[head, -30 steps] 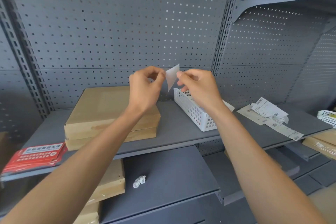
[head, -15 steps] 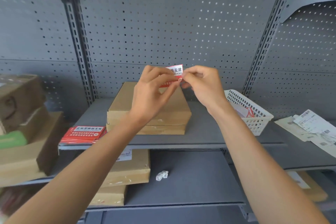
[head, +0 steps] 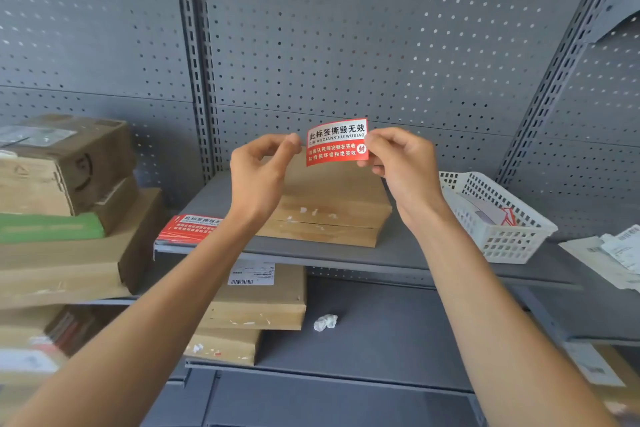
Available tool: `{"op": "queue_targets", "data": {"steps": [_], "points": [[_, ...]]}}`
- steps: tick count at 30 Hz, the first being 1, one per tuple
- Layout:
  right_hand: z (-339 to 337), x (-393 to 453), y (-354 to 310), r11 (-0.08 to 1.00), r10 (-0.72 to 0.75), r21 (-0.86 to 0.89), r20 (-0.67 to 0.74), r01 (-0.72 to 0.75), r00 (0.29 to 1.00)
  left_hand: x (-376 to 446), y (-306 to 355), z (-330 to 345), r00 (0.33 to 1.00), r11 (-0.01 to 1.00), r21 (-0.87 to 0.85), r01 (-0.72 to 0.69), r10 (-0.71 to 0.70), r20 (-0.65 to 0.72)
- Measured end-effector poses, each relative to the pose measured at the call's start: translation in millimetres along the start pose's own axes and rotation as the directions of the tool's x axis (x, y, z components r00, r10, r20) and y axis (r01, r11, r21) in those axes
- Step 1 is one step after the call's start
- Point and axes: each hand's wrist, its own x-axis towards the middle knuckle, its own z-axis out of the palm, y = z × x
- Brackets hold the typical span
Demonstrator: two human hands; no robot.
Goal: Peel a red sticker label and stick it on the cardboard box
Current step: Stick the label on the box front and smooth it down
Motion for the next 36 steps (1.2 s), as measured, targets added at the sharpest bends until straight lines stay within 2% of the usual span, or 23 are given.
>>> {"op": "queue_targets", "data": {"steps": [2, 10, 16, 36], "points": [[1.2, -2.5, 0.7, 1.0, -0.001, 0.008, 0.0, 0.001, 1.0, -6.2, -0.1, -2.6, 1.0, 0.998, -0.057, 0.003, -0.003, 0.004], [7.7, -15.7, 6.6, 1.0, 0.016, -0.003, 0.029, -0.016, 0.999, -12.5, -4.4, -12.7, 0.999, 0.999, 0.026, -0.031, 0.031, 0.021], [15.0, -22.8, 9.1, 0.999, 0.024, -0.023, 0.03, -0.024, 0.999, -18.7, -5.4, -20.4, 0.997, 1.0, -0.001, -0.028, 0.028, 0.073], [25.0, -34.1, 11.4, 0.999, 0.04, -0.004, -0.022, -0.04, 0.999, -24.6, -15.7, -33.8, 0.994, 0.997, -0.01, -0.074, 0.075, 0.081]]}}
